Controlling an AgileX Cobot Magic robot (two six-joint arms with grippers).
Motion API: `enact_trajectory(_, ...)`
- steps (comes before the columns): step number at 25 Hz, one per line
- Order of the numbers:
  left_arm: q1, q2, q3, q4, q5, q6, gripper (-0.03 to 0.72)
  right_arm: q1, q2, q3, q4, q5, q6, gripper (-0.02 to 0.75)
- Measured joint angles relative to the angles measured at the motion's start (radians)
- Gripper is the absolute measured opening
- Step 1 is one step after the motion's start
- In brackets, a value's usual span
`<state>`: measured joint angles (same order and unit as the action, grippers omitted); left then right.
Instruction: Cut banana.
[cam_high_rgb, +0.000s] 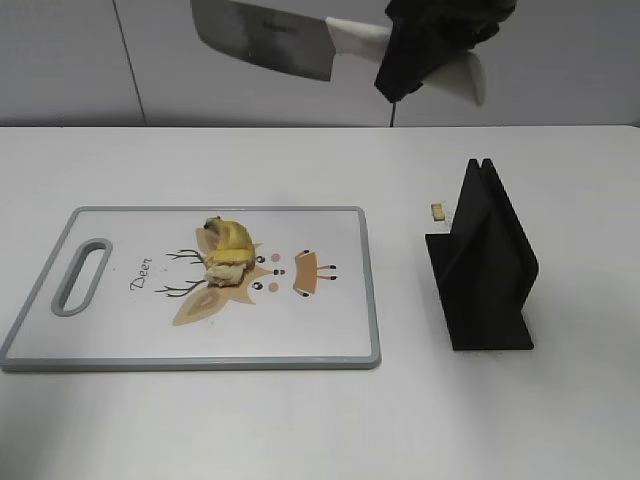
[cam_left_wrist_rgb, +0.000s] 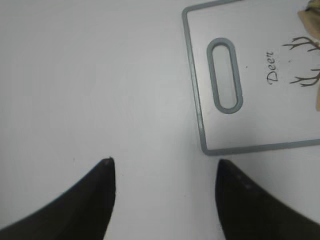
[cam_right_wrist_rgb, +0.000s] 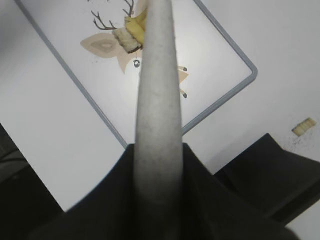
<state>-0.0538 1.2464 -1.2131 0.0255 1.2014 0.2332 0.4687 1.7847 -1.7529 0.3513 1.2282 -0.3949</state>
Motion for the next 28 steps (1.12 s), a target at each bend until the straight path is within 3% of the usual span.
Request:
enact_trajectory(12, 0.024, -0.227, 0.030, -0.026, 0.017, -0.048, 0.591, 0.000, -0.211, 0.126, -0.008, 0.001, 0.383, 0.172)
enact_trajectory(18, 0.024, -0.366, 0.038, -0.026, 0.018, -0.066, 0.590, 0.000, -0.303, 0.216, -0.095, 0.001, 0.511, 0.172)
enact_trajectory(28, 0.024, -0.664, 0.330, -0.026, 0.019, -0.098, 0.589, 0.000, -0.469, 0.414, -0.209, -0.058, 0.672, 0.172)
